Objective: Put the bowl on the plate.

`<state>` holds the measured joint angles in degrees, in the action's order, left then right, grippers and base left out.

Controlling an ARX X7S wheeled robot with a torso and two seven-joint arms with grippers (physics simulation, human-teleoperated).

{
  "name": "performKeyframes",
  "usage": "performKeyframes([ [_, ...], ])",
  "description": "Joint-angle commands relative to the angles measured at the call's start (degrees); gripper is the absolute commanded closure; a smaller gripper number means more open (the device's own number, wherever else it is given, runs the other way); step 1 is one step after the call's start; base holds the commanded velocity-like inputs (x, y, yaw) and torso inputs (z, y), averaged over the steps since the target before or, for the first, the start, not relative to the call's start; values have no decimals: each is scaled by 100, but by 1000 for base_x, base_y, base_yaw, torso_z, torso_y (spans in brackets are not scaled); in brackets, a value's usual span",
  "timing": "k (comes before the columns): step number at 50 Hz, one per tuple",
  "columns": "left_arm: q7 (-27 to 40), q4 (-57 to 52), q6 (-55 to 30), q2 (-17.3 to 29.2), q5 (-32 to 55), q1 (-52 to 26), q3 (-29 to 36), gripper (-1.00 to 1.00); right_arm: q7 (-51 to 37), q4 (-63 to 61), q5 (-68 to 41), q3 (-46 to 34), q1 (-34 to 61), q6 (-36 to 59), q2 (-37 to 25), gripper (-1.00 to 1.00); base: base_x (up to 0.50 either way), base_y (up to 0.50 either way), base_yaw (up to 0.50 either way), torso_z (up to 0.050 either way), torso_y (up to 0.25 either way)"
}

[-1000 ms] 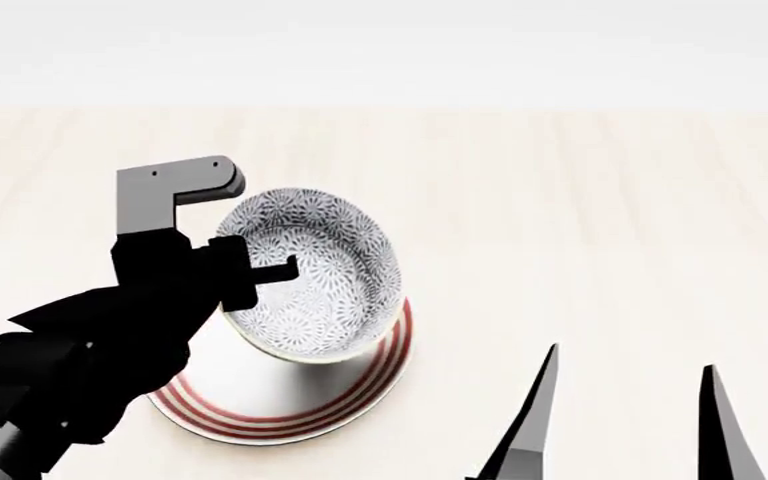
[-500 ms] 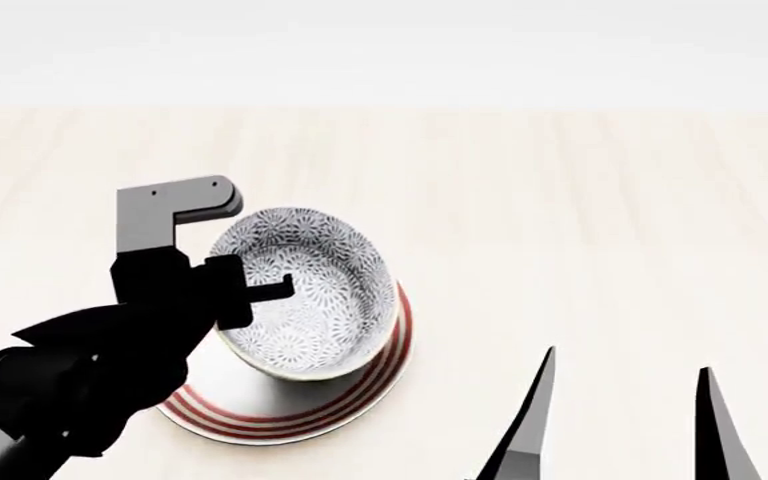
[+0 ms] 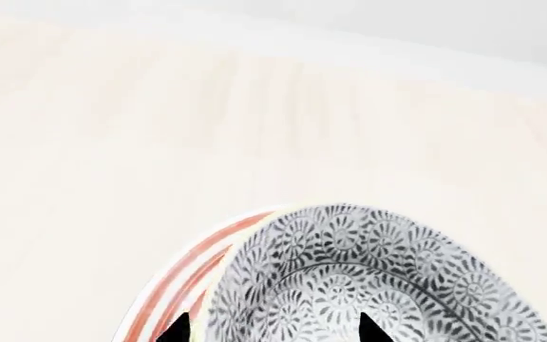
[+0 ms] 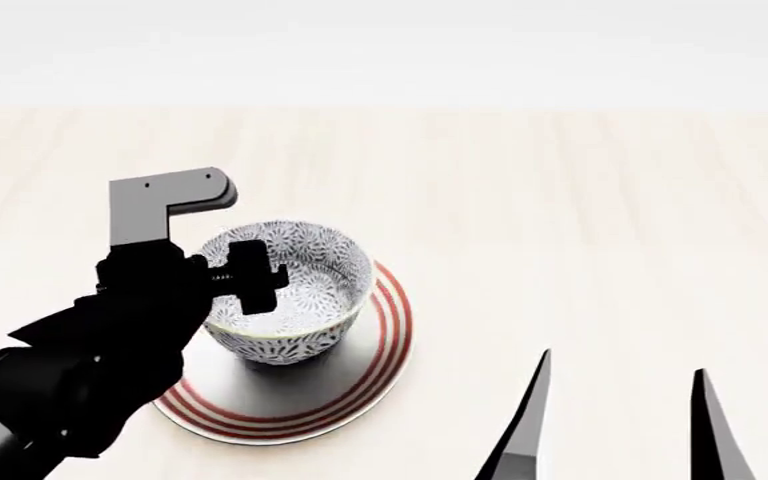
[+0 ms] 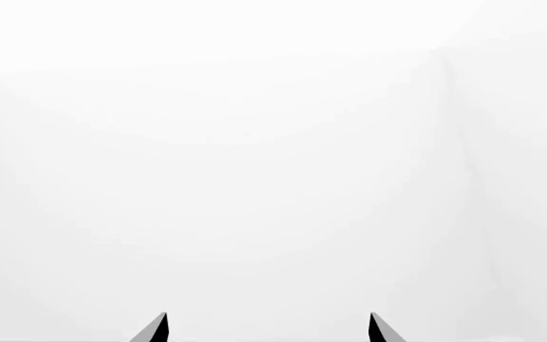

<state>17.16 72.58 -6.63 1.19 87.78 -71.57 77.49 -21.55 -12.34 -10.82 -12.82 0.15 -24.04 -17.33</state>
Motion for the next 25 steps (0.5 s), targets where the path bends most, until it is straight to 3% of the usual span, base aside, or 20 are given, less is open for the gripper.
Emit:
performKeyframes([
  [1,-119,2,734,-115,112,-146,507,-100,117,36,106,64,-10,-8,82,-100,0,0,0,0,0],
  [10,177,-159,1263,-11,-144,-162,713,-100,103,24,109,39,-22,-8,69,-100,0,0,0,0,0],
  [14,1136,-1253,1841,587,-706,-193,1048,-100,93,0,97,33,-35,11,57,-100,0,0,0,0,0],
  [25,2479,-3155,2401,1866,-1537,-346,1430,-100,79,3,87,1,-30,27,45,-100,0,0,0,0,0],
])
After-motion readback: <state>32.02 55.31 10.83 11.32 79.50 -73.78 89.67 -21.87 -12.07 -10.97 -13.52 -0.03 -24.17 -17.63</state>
